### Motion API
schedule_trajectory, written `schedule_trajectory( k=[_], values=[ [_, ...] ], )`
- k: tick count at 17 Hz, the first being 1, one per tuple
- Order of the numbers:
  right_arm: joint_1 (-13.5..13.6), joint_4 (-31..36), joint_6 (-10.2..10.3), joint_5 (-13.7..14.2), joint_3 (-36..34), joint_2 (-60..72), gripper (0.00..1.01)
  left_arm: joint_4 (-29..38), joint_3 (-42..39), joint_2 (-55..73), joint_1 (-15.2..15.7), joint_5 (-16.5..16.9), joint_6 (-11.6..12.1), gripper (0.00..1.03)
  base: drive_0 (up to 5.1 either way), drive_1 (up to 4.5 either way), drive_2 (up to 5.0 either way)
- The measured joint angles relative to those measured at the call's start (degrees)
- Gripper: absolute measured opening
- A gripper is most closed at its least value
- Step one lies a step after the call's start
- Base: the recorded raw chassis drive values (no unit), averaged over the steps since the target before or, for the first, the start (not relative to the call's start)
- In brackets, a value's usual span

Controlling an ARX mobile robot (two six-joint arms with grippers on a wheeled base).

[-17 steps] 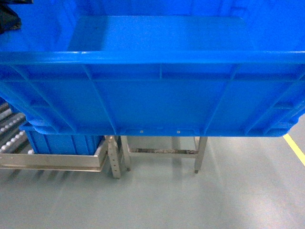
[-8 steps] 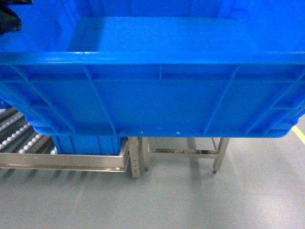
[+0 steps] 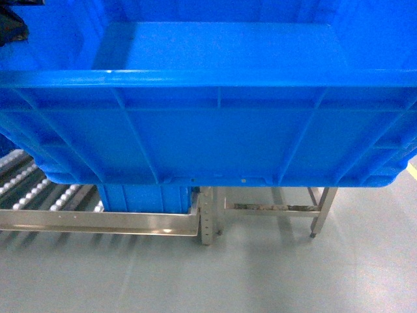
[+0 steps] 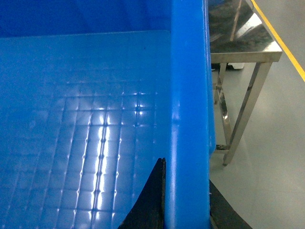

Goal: Place box next to blue box on left shelf

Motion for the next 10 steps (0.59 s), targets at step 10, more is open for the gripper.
schedule_trajectory(
  k=[10],
  values=[
    [0.0, -0.17, 0.0, -0.07, 0.0, 0.04, 0.08, -0.15, 0.0, 0.0, 0.02, 0.0, 0.02, 0.17, -4.7, 2.67, 2.7]
  ],
)
